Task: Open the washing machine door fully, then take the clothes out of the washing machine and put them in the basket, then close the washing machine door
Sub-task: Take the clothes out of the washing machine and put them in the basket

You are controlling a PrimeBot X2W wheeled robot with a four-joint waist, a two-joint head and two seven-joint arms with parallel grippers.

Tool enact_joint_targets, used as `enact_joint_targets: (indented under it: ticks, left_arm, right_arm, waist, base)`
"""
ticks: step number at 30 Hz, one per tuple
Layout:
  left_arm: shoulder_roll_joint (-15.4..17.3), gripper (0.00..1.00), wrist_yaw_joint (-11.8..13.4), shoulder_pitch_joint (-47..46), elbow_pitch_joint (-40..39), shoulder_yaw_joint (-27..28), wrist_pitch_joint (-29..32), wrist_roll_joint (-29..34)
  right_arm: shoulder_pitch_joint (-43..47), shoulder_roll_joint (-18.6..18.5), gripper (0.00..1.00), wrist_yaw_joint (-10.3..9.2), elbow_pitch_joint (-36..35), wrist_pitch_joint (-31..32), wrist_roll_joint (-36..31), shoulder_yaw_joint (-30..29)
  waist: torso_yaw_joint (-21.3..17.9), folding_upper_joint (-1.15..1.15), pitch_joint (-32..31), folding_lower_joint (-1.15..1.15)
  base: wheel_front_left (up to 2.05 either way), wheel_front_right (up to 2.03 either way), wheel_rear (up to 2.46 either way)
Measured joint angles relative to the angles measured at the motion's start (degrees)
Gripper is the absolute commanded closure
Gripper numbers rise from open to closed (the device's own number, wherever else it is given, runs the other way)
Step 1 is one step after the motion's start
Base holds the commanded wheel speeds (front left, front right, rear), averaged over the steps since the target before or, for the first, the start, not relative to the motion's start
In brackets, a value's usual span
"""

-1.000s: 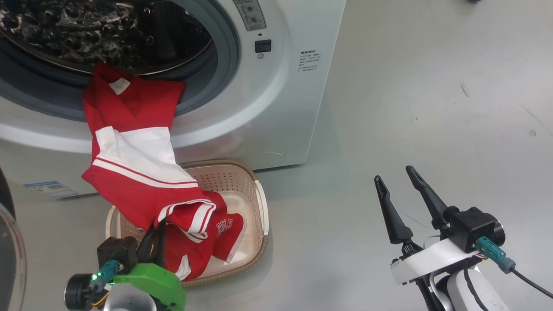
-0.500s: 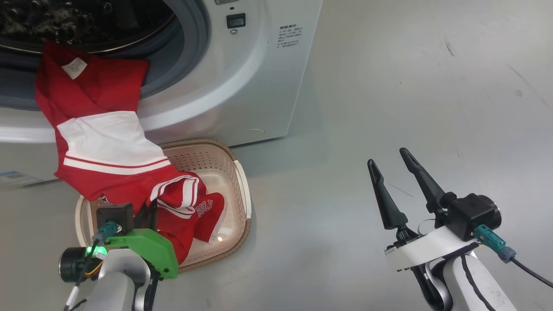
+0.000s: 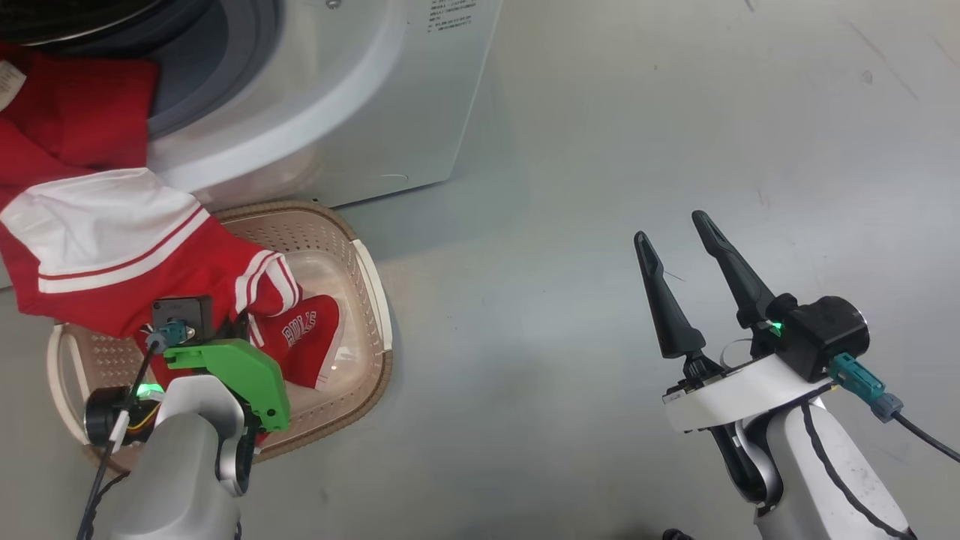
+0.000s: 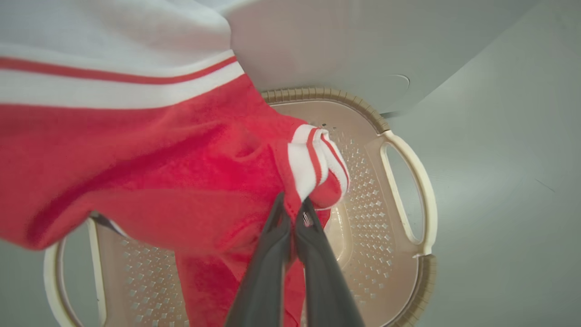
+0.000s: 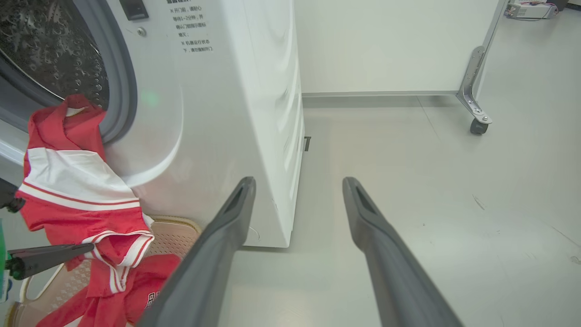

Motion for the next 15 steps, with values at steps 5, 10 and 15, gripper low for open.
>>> enact_joint_targets:
  ticks: [5,10,15]
  left_arm:
    - [0.0,0.00,0.0,-2.1,3.9,0.1,-0.1,0.0]
    - [-0.1,0.00,0.5,-3.7,6.8,0.0,-1.4,0.1]
    - [-0.1,0.00,0.5,-4.4,9.4,-0.2,-3.2,0.1]
  right_arm:
    - [-0.7,0.0,0.00,0.01,0.8,0.0,0.2,-0.1]
    - [-1.1,0.1,0.00,0.01,1.5,-0.1,0.7,-0.2]
    - [-1.7,0.1,0.00,0.01,2.4,-0.1,0.7,-0.6]
  waist:
    - [-1.2,0.00,1.3,0.00]
    - [-1.4,0.00,1.5,0.00]
    - [-1.2,0.00,1.0,0.00]
  base:
    - [0.00,0.00,0.00]
    - [0.00,0.00,0.00]
    - [0.00,0.00,0.00]
